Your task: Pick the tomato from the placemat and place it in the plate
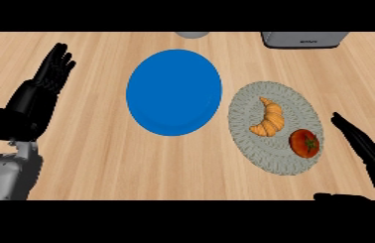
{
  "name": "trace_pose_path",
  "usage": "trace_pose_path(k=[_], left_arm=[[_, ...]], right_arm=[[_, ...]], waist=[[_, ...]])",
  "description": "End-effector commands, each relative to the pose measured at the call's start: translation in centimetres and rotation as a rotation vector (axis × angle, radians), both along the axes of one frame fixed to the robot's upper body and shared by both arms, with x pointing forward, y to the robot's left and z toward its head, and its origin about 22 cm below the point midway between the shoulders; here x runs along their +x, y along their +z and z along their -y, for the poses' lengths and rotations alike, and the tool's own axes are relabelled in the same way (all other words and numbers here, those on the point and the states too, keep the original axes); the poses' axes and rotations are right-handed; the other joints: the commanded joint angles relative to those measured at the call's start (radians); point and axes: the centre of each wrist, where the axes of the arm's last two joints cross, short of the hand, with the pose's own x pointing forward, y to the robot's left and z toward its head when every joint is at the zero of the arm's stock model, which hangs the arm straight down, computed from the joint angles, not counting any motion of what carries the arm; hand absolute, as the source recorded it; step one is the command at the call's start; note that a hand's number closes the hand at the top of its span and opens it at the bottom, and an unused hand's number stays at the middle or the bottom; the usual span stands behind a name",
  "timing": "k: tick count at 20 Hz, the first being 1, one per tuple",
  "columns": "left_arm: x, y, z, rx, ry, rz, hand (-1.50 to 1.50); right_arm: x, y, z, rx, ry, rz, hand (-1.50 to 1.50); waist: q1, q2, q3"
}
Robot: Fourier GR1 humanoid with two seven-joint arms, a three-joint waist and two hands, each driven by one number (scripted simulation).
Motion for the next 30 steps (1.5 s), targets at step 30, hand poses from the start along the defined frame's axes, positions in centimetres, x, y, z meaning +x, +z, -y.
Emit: trace_pose_path(k=[30], left_arm=[[-0.3,0.3,-0.6,0.000,-0.027,0.020,0.00]], right_arm=[[5.5,-2.8,-3.1,-0.352,-0.190,-0.491,-1.50]], waist=[[0.016,0.004,0.007]])
